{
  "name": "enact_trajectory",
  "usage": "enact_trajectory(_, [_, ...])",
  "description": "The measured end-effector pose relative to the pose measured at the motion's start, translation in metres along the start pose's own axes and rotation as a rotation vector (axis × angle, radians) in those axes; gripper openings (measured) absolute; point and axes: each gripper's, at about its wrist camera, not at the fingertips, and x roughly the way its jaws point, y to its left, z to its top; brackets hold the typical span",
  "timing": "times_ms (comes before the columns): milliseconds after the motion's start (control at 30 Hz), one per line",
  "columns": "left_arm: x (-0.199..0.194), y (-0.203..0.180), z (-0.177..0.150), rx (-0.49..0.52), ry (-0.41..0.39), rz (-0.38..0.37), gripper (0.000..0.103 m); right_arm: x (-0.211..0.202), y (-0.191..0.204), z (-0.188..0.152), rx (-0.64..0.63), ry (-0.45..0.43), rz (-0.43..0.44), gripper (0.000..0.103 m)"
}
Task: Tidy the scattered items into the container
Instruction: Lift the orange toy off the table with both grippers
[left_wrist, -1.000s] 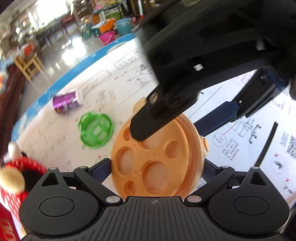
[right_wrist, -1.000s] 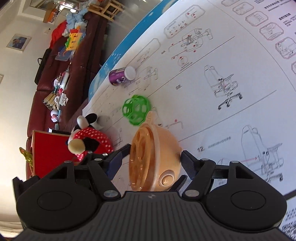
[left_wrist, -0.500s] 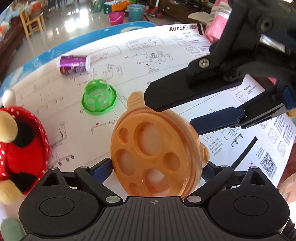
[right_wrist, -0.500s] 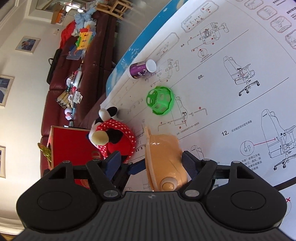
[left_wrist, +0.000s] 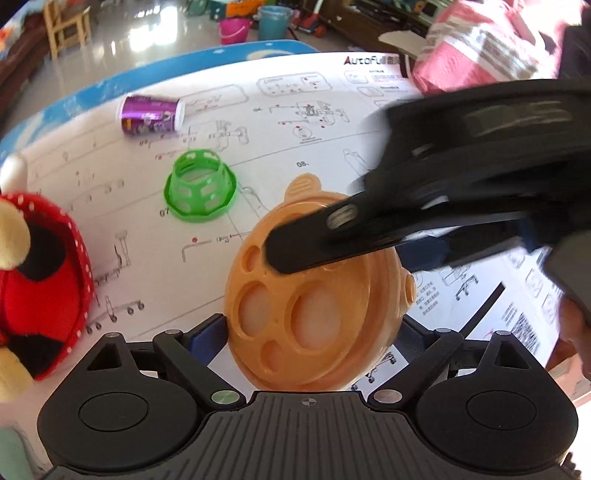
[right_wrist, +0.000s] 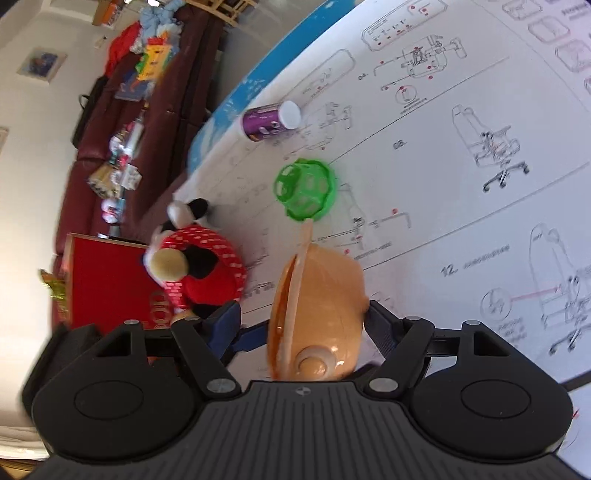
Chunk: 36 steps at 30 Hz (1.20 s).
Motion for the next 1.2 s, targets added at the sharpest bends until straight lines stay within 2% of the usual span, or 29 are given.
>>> enact_trajectory(33, [0.001, -0.001, 0.000, 0.006, 0.001, 0.018, 0.093, 0.004, 0.003, -0.001, -0.016, -0.002, -0.037, 0.060])
enact_trajectory(67, [0.000, -0.003, 0.000, 0.011, -0.003, 0.041, 0.093, 0.005, 0.004, -0.002, -0.032, -0.015, -0.053, 0.056])
enact_trajectory(167, [-0.007, -0.011, -0.003, 0.051, -0.018, 0.108, 0.090, 0.003, 0.007, -0.005, -0.022, -0.035, -0.036, 0.053])
enact_trajectory(333, [-0.028, -0.051, -0.023, 0.281, -0.114, 0.224, 0.088, -0.002, 0.006, -0.011, 0.032, 0.003, -0.038, 0.052])
enact_trajectory(400, [-0.027, -0.064, -0.031, 0.344, -0.116, 0.245, 0.088, -0.004, 0.006, -0.013, 0.056, 0.014, -0.029, 0.052])
enact_trajectory(467, [-0.021, -0.073, -0.038, 0.393, -0.106, 0.282, 0.082, -0.005, 0.005, -0.016, 0.078, 0.025, -0.033, 0.052])
enact_trajectory(533, [-0.014, -0.078, -0.043, 0.442, -0.112, 0.356, 0.064, -0.008, 0.004, -0.021, 0.091, 0.030, -0.041, 0.054])
enact_trajectory(600, [-0.017, -0.075, -0.043, 0.429, -0.111, 0.344, 0.060, -0.011, 0.003, -0.025, 0.095, 0.031, -0.031, 0.056])
enact_trajectory(733, [-0.033, -0.051, -0.035, 0.270, -0.089, 0.196, 0.057, -0.018, 0.006, -0.026, 0.075, 0.024, -0.011, 0.068])
enact_trajectory(767, [-0.036, -0.045, -0.034, 0.228, -0.084, 0.158, 0.057, -0.020, 0.008, -0.026, 0.063, 0.011, -0.024, 0.073])
enact_trajectory(833, [-0.041, -0.037, -0.036, 0.187, -0.086, 0.124, 0.056, -0.022, 0.012, -0.024, 0.034, -0.014, -0.057, 0.075])
enact_trajectory(1100, [-0.041, -0.054, -0.044, 0.238, -0.108, 0.165, 0.056, 0.001, 0.020, -0.030, 0.012, 0.019, -0.109, 0.082])
enact_trajectory(1167, [-0.043, -0.055, -0.048, 0.219, -0.110, 0.160, 0.057, 0.004, 0.023, -0.035, -0.051, -0.010, -0.156, 0.073])
enact_trajectory(1200, [-0.043, -0.052, -0.046, 0.191, -0.103, 0.150, 0.062, 0.002, 0.021, -0.036, -0.043, -0.026, -0.144, 0.072])
